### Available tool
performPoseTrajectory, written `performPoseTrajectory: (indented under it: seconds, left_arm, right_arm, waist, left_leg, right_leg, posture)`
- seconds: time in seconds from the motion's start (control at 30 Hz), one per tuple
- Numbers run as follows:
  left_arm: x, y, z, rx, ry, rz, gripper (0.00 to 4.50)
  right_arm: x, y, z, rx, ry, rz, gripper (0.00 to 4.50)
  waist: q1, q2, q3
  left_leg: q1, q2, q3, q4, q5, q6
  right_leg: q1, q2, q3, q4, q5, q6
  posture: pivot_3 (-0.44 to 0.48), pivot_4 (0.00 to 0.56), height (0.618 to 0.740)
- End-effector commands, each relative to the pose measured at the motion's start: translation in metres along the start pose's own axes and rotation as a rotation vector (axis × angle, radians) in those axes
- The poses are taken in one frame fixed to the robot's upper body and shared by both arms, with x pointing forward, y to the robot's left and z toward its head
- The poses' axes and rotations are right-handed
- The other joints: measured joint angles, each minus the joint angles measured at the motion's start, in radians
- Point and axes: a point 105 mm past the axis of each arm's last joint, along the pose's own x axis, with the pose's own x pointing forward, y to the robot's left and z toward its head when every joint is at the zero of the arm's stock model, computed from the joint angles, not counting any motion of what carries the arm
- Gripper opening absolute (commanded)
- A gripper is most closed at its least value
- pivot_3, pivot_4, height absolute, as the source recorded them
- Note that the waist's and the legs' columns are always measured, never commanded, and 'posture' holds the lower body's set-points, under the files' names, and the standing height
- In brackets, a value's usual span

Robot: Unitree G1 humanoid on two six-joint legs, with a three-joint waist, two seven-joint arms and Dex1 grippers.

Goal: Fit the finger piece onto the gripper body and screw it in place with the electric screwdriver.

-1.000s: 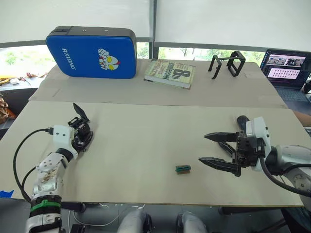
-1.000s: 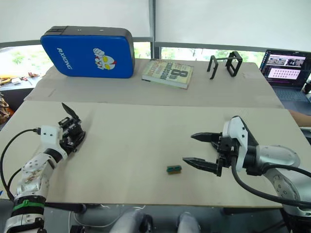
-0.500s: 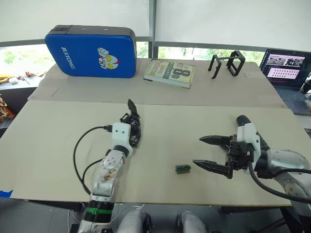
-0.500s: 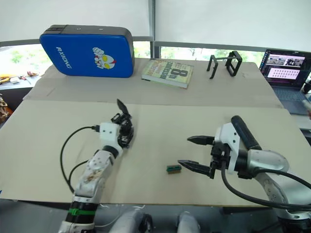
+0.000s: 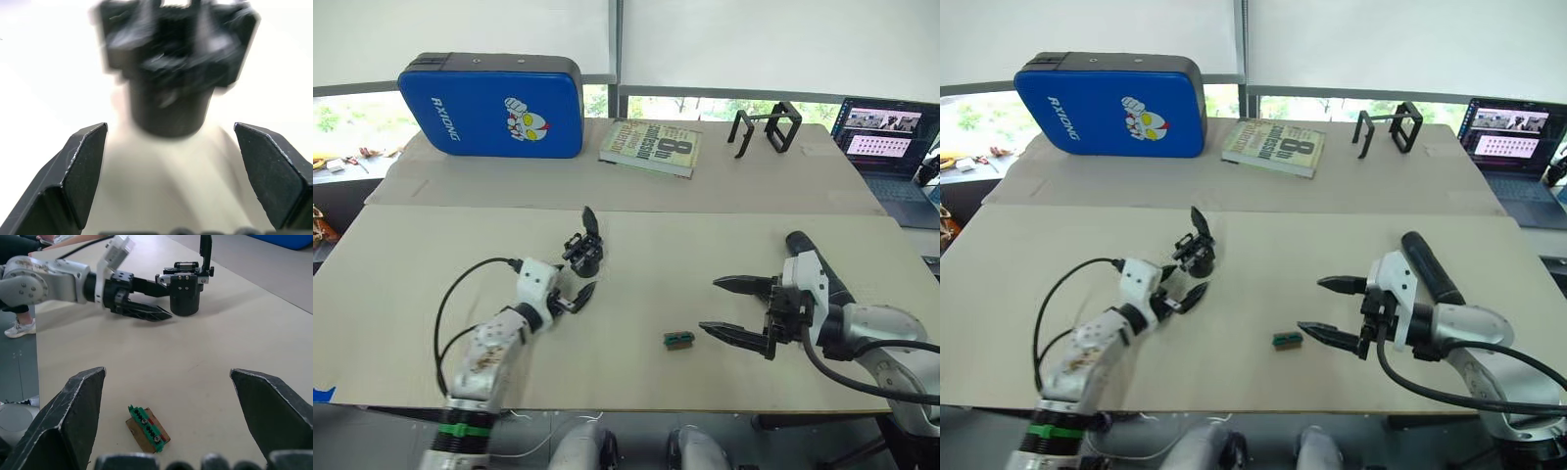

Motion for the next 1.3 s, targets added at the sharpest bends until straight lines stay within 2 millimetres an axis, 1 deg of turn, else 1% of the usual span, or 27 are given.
performPoseTrajectory:
  seconds: [0.03,0.13,0.2,0.27,0.33,0.4,0.47,0.5,0.57,0.63,0.67,0.73,0.77,0.83,0.9,0.97,1.07,1.13,1.17,1.2,1.23,1.27,1.3]
  left_arm:
    - [0.006,0.005,0.01,0.072,-0.028,-0.132,4.48]
    - [0.02,0.011,0.019,0.098,-0.04,-0.215,4.48]
    - [0.029,0.012,0.022,0.117,-0.056,-0.239,4.48]
    - [0.038,0.013,0.021,0.134,-0.063,-0.248,4.48]
    - [0.044,0.011,0.02,0.136,-0.068,-0.267,4.48]
    - [0.049,0.008,0.019,0.134,-0.075,-0.282,3.94]
    - [0.048,0.008,0.016,0.141,-0.078,-0.282,3.4]
    - [0.046,0.008,0.015,0.143,-0.083,-0.277,2.84]
    - [0.042,0.008,0.015,0.139,-0.091,-0.265,2.39]
    - [0.036,-0.003,0.023,0.119,-0.13,-0.256,2.39]
    - [0.036,-0.015,0.031,0.087,-0.16,-0.244,2.39]
    - [0.039,-0.036,0.039,0.023,-0.176,-0.186,2.39]
    - [0.039,-0.043,0.042,-0.001,-0.175,-0.159,2.39]
    - [0.043,-0.057,0.049,0.009,-0.189,-0.101,2.39]
    - [0.049,-0.062,0.053,-0.012,-0.181,0.019,2.39]
    - [0.054,-0.065,0.053,0.033,-0.168,0.096,2.39]
    - [0.058,-0.063,0.043,-0.013,-0.133,0.163,2.39]
    - [0.059,-0.061,0.035,-0.013,-0.11,0.184,2.39]
    - [0.058,-0.06,0.03,-0.019,-0.102,0.182,3.42]
    - [0.056,-0.061,0.026,-0.019,-0.09,0.164,3.72]
    - [0.053,-0.062,0.021,-0.018,-0.077,0.138,4.16]
    - [0.049,-0.063,0.017,-0.02,-0.067,0.107,4.48]
    - [0.045,-0.064,0.015,-0.021,-0.062,0.069,4.48]
  right_arm:
    - [0.0,0.004,0.011,-0.06,-0.036,-0.001,4.5]
    - [0.0,0.003,0.011,-0.061,-0.038,-0.01,4.5]
    - [-0.001,0.003,0.011,-0.062,-0.038,-0.013,4.5]
    - [-0.001,0.004,0.011,-0.063,-0.038,-0.014,4.5]
    - [0.0,0.005,0.011,-0.063,-0.038,-0.014,4.5]
    - [0.0,0.006,0.011,-0.063,-0.036,-0.016,4.5]
    - [-0.001,0.008,0.01,-0.06,-0.034,-0.019,4.5]
    - [-0.001,0.008,0.01,-0.06,-0.034,-0.021,4.5]
    - [-0.002,0.009,0.01,-0.06,-0.033,-0.024,4.5]
    - [-0.003,0.01,0.01,-0.061,-0.033,-0.03,4.5]
    - [-0.003,0.01,0.01,-0.062,-0.035,-0.035,4.5]
    - [-0.003,0.011,0.01,-0.065,-0.041,-0.046,4.5]
    - [-0.002,0.011,0.01,-0.066,-0.044,-0.049,4.5]
    - [0.0,0.012,0.009,-0.068,-0.046,-0.05,4.5]
    - [0.002,0.013,0.007,-0.066,-0.051,-0.051,4.5]
    - [0.004,0.014,0.005,-0.062,-0.055,-0.052,4.5]
    - [0.007,0.015,0.004,-0.056,-0.059,-0.049,4.5]
    - [0.007,0.016,0.003,-0.052,-0.059,-0.045,4.5]
    - [0.008,0.017,0.002,-0.05,-0.058,-0.042,4.5]
    - [0.008,0.017,0.002,-0.05,-0.056,-0.041,4.5]
    - [0.007,0.016,0.002,-0.051,-0.055,-0.04,4.5]
    - [0.007,0.015,0.002,-0.052,-0.054,-0.041,4.5]
    - [0.006,0.013,0.002,-0.054,-0.054,-0.043,4.5]
  waist:
    - [0.005,0.0,0.0]
    - [0.011,0.0,0.0]
    - [0.011,0.0,0.0]
    - [0.009,0.0,0.0]
    - [0.008,0.0,0.0]
    - [0.006,0.0,0.0]
    - [0.0,0.0,0.0]
    - [-0.001,0.0,0.0]
    - [-0.004,0.0,0.0]
    - [-0.009,0.0,0.0]
    - [-0.013,0.0,0.0]
    - [-0.014,0.0,0.0]
    - [-0.008,0.0,0.0]
    - [0.002,-0.001,0.0]
    - [0.007,-0.001,0.0]
    - [0.01,-0.001,0.001]
    - [0.009,-0.001,0.001]
    - [0.01,-0.001,0.001]
    - [0.01,-0.001,0.001]
    - [0.011,-0.001,0.001]
    - [0.011,-0.001,0.0]
    - [0.01,-0.001,0.0]
    - [0.01,-0.001,0.0]
  left_leg:
    - [0.0,-0.001,0.0,0.0,0.0,0.0]
    - [0.0,-0.003,0.0,0.0,0.0,0.001]
    - [-0.002,-0.003,0.0,0.001,0.001,0.002]
    - [-0.002,-0.003,0.0,0.0,0.004,0.008]
    - [-0.001,-0.003,0.0,0.0,0.004,0.008]
    - [-0.001,-0.003,0.001,0.0,0.004,0.008]
    - [-0.001,-0.003,0.001,0.0,0.004,0.008]
    - [-0.001,-0.003,0.001,0.0,0.004,0.008]
    - [-0.001,-0.003,0.0,0.0,0.004,0.008]
    - [-0.001,-0.003,0.0,0.0,0.004,0.008]
    - [-0.001,-0.003,0.0,0.0,0.003,0.008]
    - [-0.001,-0.003,0.0,0.0,0.004,0.008]
    - [-0.001,-0.003,0.0,0.0,0.004,0.008]
    - [-0.002,-0.004,-0.001,0.002,0.004,0.008]
    - [-0.003,-0.004,-0.001,0.003,0.003,0.006]
    - [-0.003,-0.004,-0.001,0.003,0.001,0.003]
    - [-0.003,-0.002,-0.001,0.002,0.001,0.004]
    - [-0.003,-0.002,-0.001,0.002,0.005,0.01]
    - [-0.003,-0.002,-0.001,0.002,0.005,0.011]
    - [-0.004,-0.002,-0.001,0.002,0.005,0.011]
    - [-0.003,-0.002,-0.001,0.002,0.005,0.011]
    - [-0.003,-0.002,-0.001,0.002,0.005,0.01]
    - [-0.003,-0.002,0.0,0.002,0.003,0.008]
  right_leg:
    - [0.0,0.0,-0.001,0.0,0.0,0.0]
    - [0.0,0.0,-0.001,-0.001,0.001,0.001]
    - [0.001,0.0,-0.001,-0.001,0.001,0.002]
    - [0.002,0.0,-0.001,-0.002,0.001,0.002]
    - [0.002,0.0,-0.001,-0.002,0.001,0.002]
    - [0.002,0.001,-0.001,-0.001,0.001,0.002]
    - [0.002,0.001,-0.001,-0.001,0.001,0.002]
    - [0.002,0.001,-0.001,-0.001,0.001,0.002]
    - [0.002,0.0,-0.001,-0.001,0.001,0.002]
    - [0.002,0.0,-0.001,-0.001,0.001,0.002]
    - [0.002,0.0,0.0,-0.002,0.001,0.002]
    - [0.002,-0.001,0.0,-0.002,0.001,0.002]
    - [0.002,-0.001,0.0,-0.002,0.001,0.002]
    - [0.003,-0.001,0.0,-0.002,0.001,0.003]
    - [0.002,-0.001,0.0,-0.002,0.002,0.004]
    - [0.002,-0.001,0.001,-0.001,0.002,0.004]
    - [0.001,0.0,0.002,-0.001,0.002,0.003]
    - [0.0,0.001,0.002,-0.001,0.002,0.003]
    - [0.0,0.001,0.001,-0.001,0.002,0.002]
    - [0.0,0.001,0.001,-0.001,0.002,0.003]
    - [0.001,0.0,0.001,-0.001,0.002,0.003]
    - [0.001,0.0,0.001,-0.001,0.002,0.003]
    - [0.001,-0.001,0.001,-0.001,0.002,0.003]
  posture:
    - [0.0,0.15,0.74]
    - [0.0,0.15,0.74]
    - [0.0,0.15,0.74]
    - [0.0,0.15,0.74]
    - [0.0,0.15,0.74]
    - [0.0,0.15,0.74]
    - [0.0,0.15,0.74]
    - [0.0,0.15,0.74]
    - [0.0,0.15,0.74]
    - [0.0,0.15,0.74]
    - [0.0,0.15,0.74]
    - [0.0,0.15,0.74]
    - [0.0,0.15,0.74]
    - [0.0,0.15,0.74]
    - [0.0,0.15,0.74]
    - [0.0,0.15,0.74]
    - [0.0,0.15,0.74]
    - [0.0,0.15,0.74]
    - [0.0,0.15,0.74]
    - [0.0,0.15,0.74]
    - [0.0,0.15,0.74]
    - [0.0,0.15,0.74]
    - [0.0,0.15,0.74]
